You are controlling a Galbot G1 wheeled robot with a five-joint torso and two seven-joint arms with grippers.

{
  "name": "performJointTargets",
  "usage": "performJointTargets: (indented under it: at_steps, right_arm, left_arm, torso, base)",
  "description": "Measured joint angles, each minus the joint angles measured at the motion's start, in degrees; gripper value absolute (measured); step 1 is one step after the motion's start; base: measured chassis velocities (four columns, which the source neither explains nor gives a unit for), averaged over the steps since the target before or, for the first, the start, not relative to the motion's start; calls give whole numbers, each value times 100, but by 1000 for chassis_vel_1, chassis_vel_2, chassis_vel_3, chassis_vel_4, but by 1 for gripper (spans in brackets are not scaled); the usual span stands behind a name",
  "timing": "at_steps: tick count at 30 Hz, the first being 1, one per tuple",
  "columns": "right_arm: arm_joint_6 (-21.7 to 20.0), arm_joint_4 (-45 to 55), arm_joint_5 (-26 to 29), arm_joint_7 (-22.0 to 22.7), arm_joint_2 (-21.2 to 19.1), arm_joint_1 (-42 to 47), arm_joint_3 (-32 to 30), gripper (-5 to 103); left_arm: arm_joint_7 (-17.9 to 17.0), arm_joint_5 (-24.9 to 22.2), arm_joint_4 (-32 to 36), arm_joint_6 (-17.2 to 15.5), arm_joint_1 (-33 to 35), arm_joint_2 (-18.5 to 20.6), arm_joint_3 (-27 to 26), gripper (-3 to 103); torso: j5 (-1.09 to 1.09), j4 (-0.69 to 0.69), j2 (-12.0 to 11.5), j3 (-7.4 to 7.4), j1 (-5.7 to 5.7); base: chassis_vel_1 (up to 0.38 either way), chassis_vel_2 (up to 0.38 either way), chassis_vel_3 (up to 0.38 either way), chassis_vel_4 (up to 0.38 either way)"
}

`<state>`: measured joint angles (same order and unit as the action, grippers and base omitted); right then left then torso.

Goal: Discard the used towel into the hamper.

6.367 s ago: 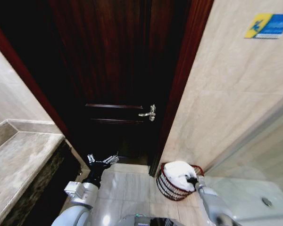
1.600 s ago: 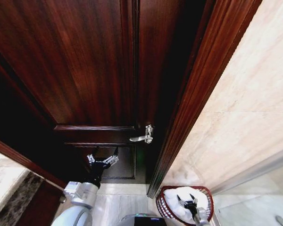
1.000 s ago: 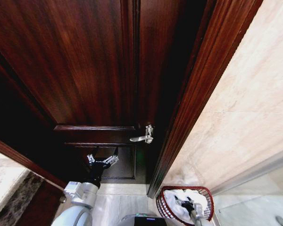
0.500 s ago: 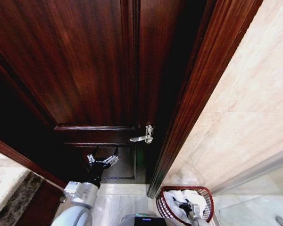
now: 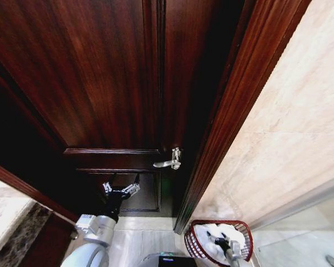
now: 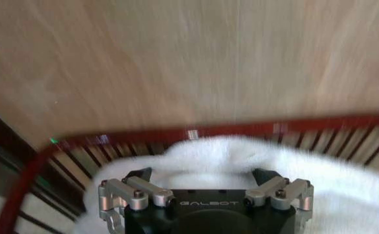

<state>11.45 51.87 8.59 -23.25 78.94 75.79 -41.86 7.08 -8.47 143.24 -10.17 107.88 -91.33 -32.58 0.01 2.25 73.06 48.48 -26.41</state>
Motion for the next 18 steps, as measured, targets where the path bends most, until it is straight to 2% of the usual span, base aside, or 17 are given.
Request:
performJointTargets:
  at_steps: [1, 7, 12, 18]
  right_arm:
    - [0, 0, 0, 0, 0, 0, 0, 100]
    - [-152, 1634, 61, 89, 90, 775, -110, 100]
    - [-136, 2287, 70, 168, 225, 1216, -190, 100]
    - [249, 3217, 189, 432, 399, 2036, -239, 100]
  left_arm:
    - [0, 0, 0, 0, 0, 0, 0, 100]
    - [0, 0, 0, 0, 0, -1, 0, 100]
    - [0, 0, 0, 0, 0, 0, 0, 100]
    - [0, 0, 0, 0, 0, -1, 0, 100]
  torso:
    - [0, 0, 0, 0, 0]
    - [-1, 2, 0, 0, 0]
    - [0, 1, 0, 0, 0]
    - [-3, 1, 0, 0, 0]
  base:
    - [0, 0, 0, 0]
    - [0, 0, 0, 0]
    - [0, 0, 0, 0]
    - [0, 0, 0, 0]
